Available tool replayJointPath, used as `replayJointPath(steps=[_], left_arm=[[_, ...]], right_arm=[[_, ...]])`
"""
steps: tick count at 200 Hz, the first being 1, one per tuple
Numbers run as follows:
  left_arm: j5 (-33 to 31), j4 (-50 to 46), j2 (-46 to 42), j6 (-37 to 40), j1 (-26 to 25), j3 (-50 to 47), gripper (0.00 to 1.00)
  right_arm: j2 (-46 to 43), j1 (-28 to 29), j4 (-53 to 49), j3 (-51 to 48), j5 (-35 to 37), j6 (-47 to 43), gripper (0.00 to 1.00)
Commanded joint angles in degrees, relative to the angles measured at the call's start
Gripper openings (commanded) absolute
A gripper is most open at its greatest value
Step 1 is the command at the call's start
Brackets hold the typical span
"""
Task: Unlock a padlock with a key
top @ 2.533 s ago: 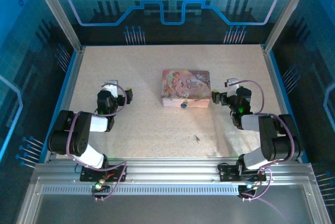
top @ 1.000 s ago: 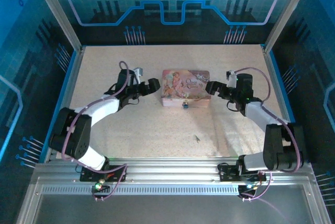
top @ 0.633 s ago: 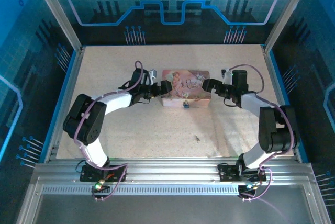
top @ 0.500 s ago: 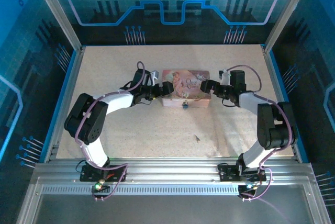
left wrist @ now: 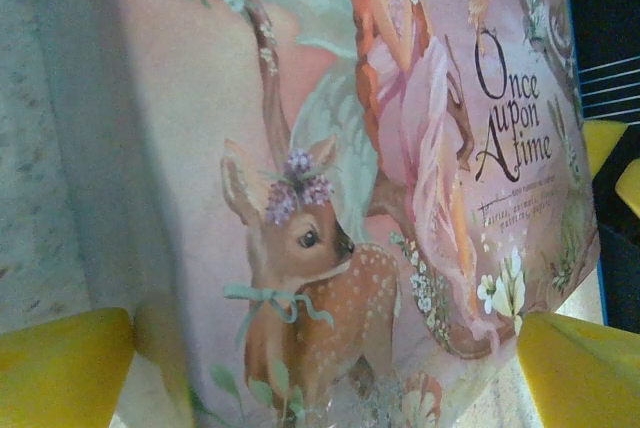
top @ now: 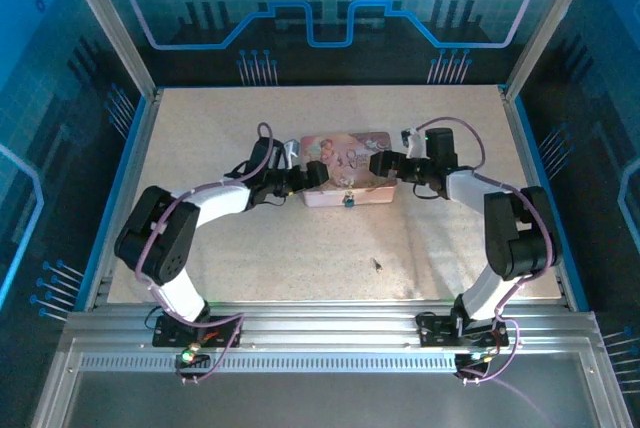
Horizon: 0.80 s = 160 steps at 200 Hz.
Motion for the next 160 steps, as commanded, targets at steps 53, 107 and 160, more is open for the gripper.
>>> replayJointPath(steps=[53,107,160], left_arm=[[-5.30,-6.80,-13.72,-0.33,-0.27,-8.36,0.99],[-7.32,-8.42,-18.48,-1.69,2.21,-12.76,0.99],[-10.52,-12.28,-25.38,-1.67,2.99,-13.99,0.99]], right_arm=[[5.44,8.93,0.92,8.00,-3.53,-0.15,1.00],[6.13,9.23,0.01,7.47,1.69,-0.03,1.00],[-0.90,6.97,-4.92,4.21,10.52,-1.56,1.00]])
